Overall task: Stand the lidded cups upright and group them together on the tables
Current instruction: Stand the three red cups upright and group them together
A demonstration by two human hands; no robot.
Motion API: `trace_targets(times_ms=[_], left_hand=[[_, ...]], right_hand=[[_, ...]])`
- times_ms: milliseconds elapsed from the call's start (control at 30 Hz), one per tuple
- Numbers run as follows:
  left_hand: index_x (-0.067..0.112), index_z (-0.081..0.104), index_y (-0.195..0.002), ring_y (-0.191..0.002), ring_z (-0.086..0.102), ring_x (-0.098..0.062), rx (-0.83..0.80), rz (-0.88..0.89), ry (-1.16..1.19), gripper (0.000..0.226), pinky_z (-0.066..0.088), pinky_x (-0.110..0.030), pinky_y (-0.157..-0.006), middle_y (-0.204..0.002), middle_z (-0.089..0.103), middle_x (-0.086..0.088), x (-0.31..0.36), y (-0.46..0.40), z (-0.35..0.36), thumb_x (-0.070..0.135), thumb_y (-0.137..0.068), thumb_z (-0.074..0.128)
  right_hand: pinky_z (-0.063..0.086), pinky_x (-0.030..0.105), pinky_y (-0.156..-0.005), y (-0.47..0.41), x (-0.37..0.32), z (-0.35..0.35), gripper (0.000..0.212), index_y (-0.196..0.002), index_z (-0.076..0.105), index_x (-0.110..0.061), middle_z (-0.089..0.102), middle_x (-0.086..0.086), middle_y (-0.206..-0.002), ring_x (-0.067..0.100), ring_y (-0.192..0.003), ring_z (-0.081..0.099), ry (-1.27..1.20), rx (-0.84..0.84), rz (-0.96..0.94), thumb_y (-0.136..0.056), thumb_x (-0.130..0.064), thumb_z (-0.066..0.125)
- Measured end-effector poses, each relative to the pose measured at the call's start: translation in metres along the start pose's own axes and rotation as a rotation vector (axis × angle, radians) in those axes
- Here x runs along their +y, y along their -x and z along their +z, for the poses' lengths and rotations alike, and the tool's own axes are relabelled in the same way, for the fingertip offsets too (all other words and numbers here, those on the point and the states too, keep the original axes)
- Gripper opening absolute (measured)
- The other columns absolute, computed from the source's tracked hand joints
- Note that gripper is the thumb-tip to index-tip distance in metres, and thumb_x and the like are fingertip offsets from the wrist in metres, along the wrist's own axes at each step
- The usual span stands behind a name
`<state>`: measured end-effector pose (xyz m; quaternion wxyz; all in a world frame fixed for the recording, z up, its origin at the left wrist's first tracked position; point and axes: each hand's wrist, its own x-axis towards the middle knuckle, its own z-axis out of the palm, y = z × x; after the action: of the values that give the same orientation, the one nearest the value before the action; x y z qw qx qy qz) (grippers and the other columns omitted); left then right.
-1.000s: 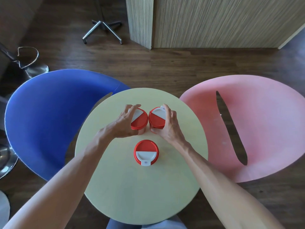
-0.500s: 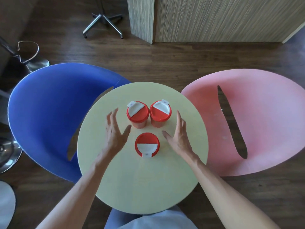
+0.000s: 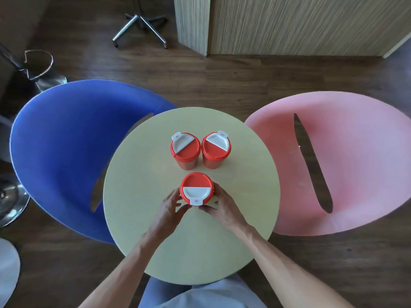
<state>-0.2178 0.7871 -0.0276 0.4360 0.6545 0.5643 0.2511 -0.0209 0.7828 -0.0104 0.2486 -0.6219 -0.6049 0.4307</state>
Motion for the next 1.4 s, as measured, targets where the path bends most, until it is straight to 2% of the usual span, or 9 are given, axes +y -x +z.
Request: trace_targets(times_ms=[233, 300, 433, 633, 800, 1000, 1167, 1267, 1400], left_hand=[[0.012, 0.047, -0.137, -0.102, 0.065, -0.014, 0.049, 0.044, 0.011, 0.055, 0.057, -0.037, -0.086, -0.122, 0.061, -0.005, 0.018, -0.027, 0.002, 0.009, -0.086, 0.068], [0.01, 0.046, -0.137, -0.101, 0.066, -0.016, 0.063, 0.036, 0.015, 0.056, 0.057, -0.037, -0.086, -0.121, 0.063, -0.007, 0.018, -0.031, 0.004, 0.009, -0.086, 0.068], [0.01, 0.046, -0.136, -0.1, 0.065, -0.016, 0.07, 0.009, 0.024, 0.056, 0.056, -0.036, -0.085, -0.12, 0.064, -0.006, 0.019, -0.037, 0.007, 0.01, -0.085, 0.069], [0.01, 0.044, -0.137, -0.103, 0.064, -0.016, 0.055, 0.012, 0.015, 0.057, 0.056, -0.034, -0.085, -0.121, 0.06, -0.001, 0.019, -0.036, 0.012, 0.011, -0.086, 0.069], [0.008, 0.041, -0.141, -0.106, 0.063, -0.024, 0.038, 0.039, -0.091, 0.063, 0.055, -0.039, -0.087, -0.126, 0.057, -0.012, 0.013, -0.035, 0.007, 0.015, -0.085, 0.07], [0.005, 0.041, -0.14, -0.116, 0.058, -0.028, 0.075, 0.039, -0.223, 0.063, 0.05, -0.041, -0.093, -0.128, 0.057, -0.014, 0.002, -0.016, -0.004, 0.019, -0.086, 0.069], [0.004, 0.047, -0.135, -0.115, 0.06, -0.027, 0.17, -0.033, -0.274, 0.055, 0.048, -0.035, -0.096, -0.127, 0.059, -0.012, -0.008, 0.018, -0.008, 0.023, -0.087, 0.067], [0.006, 0.049, -0.133, -0.111, 0.061, -0.026, 0.246, -0.1, -0.294, 0.052, 0.048, -0.032, -0.094, -0.124, 0.06, -0.011, -0.014, 0.039, -0.014, 0.025, -0.088, 0.066], [0.009, 0.046, -0.136, -0.117, 0.058, -0.024, 0.408, -0.237, -0.254, 0.05, 0.045, -0.034, -0.097, -0.129, 0.058, -0.008, -0.021, 0.073, -0.031, 0.028, -0.091, 0.061]], right_hand=[[0.05, 0.034, -0.097, -0.022, -0.002, -0.015, 0.068, -0.136, 0.045, -0.014, 0.059, 0.001, -0.13, 0.013, -0.117, 0.056, -0.008, 0.012, -0.019, -0.077, -0.018, 0.079], [0.047, 0.027, -0.099, -0.03, -0.005, -0.018, 0.071, -0.139, 0.043, -0.016, 0.057, -0.001, -0.133, 0.01, -0.119, 0.053, -0.009, -0.002, -0.024, -0.078, -0.016, 0.079], [0.031, -0.001, -0.094, -0.037, -0.005, -0.021, 0.076, -0.143, 0.038, -0.016, 0.053, 0.0, -0.138, 0.006, -0.123, 0.049, 0.008, -0.031, -0.031, -0.079, -0.015, 0.079], [0.026, -0.006, -0.091, -0.038, 0.002, -0.021, 0.078, -0.144, 0.036, -0.014, 0.052, 0.003, -0.139, 0.007, -0.123, 0.047, 0.052, -0.035, -0.032, -0.079, -0.017, 0.078], [0.03, 0.0, -0.094, -0.037, 0.005, -0.023, 0.081, -0.144, 0.036, -0.018, 0.053, 0.001, -0.138, 0.013, -0.126, 0.047, 0.06, -0.031, -0.013, -0.076, -0.024, 0.08], [0.029, 0.015, -0.102, -0.011, 0.013, -0.029, 0.076, -0.145, 0.035, -0.011, 0.049, 0.007, -0.138, 0.019, -0.129, 0.044, 0.149, -0.041, 0.044, -0.083, -0.033, 0.073], [0.045, 0.026, -0.092, 0.023, 0.016, -0.015, 0.051, -0.126, 0.053, -0.017, 0.058, 0.0, -0.112, 0.016, -0.105, 0.055, 0.228, 0.021, -0.031, -0.087, -0.048, 0.059], [0.048, 0.027, -0.086, 0.028, -0.004, 0.001, 0.037, -0.119, 0.057, -0.021, 0.054, -0.008, -0.103, 0.006, -0.094, 0.053, 0.237, -0.103, -0.125, -0.091, -0.045, 0.057], [0.045, 0.025, -0.093, 0.017, -0.044, 0.041, 0.038, -0.124, 0.054, -0.021, 0.056, -0.004, -0.113, 0.008, -0.104, 0.054, 0.208, -0.282, -0.257, -0.093, -0.043, 0.053]])
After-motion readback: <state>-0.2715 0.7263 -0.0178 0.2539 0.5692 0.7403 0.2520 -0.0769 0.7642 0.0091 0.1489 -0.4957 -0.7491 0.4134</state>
